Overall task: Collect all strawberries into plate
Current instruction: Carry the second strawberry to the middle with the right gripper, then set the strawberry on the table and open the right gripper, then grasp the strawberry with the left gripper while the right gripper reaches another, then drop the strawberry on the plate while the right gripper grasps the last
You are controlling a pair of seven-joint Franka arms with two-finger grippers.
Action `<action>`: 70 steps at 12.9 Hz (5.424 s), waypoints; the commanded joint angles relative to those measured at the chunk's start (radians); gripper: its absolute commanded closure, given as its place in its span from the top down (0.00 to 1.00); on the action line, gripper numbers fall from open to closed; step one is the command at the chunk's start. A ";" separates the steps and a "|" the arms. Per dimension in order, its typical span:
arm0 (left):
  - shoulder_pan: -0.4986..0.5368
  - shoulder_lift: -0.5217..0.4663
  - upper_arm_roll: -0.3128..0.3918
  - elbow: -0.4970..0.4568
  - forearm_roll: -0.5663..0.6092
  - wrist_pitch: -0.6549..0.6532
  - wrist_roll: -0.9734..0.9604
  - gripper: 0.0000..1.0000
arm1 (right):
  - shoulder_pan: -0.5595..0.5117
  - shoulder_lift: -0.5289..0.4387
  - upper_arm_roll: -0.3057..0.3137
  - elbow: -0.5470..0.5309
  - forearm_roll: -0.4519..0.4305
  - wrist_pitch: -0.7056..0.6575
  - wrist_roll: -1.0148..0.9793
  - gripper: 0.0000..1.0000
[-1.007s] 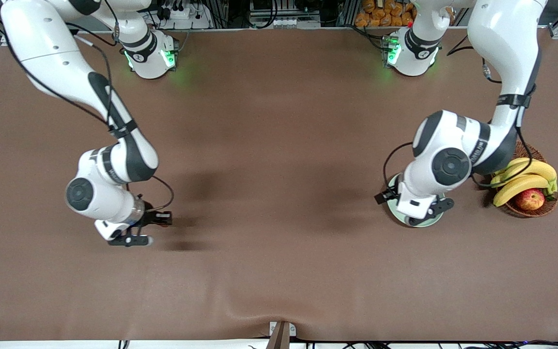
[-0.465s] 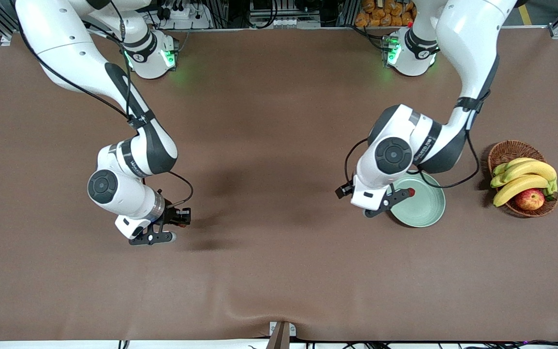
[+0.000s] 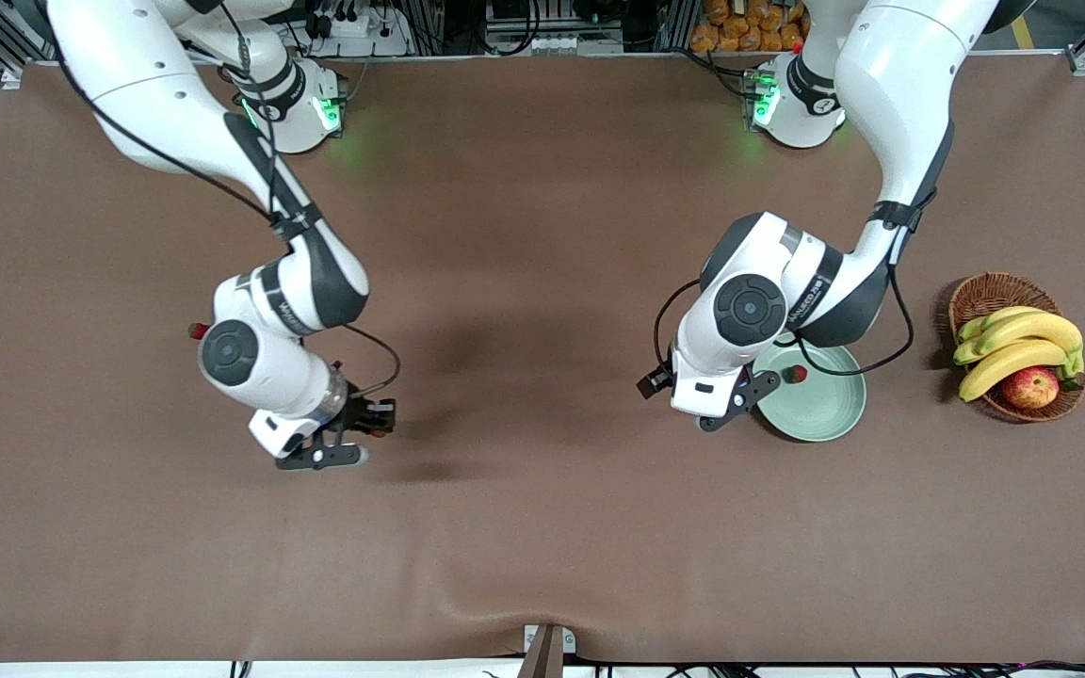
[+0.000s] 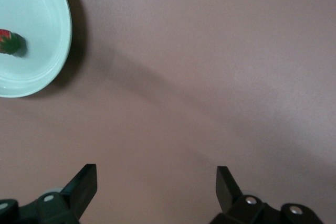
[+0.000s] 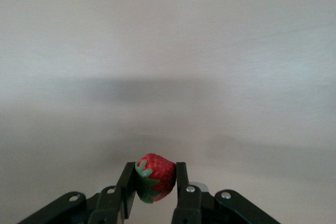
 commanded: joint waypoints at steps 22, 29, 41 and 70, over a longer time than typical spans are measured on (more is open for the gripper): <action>0.011 0.058 0.007 0.004 -0.062 0.035 -0.024 1.00 | 0.425 0.124 -0.133 0.136 -0.007 0.221 0.689 1.00; -0.109 0.156 0.007 0.026 -0.116 0.268 -0.275 1.00 | 0.256 -0.104 -0.230 0.028 -0.027 -0.166 0.459 1.00; -0.246 0.263 0.044 0.073 -0.102 0.317 -0.463 0.80 | -0.290 -0.296 -0.236 -0.310 -0.026 -0.294 -0.275 1.00; 0.179 0.006 0.065 -0.184 0.234 -0.096 0.146 0.33 | -0.442 -0.244 -0.233 -0.666 0.042 0.113 -0.626 0.78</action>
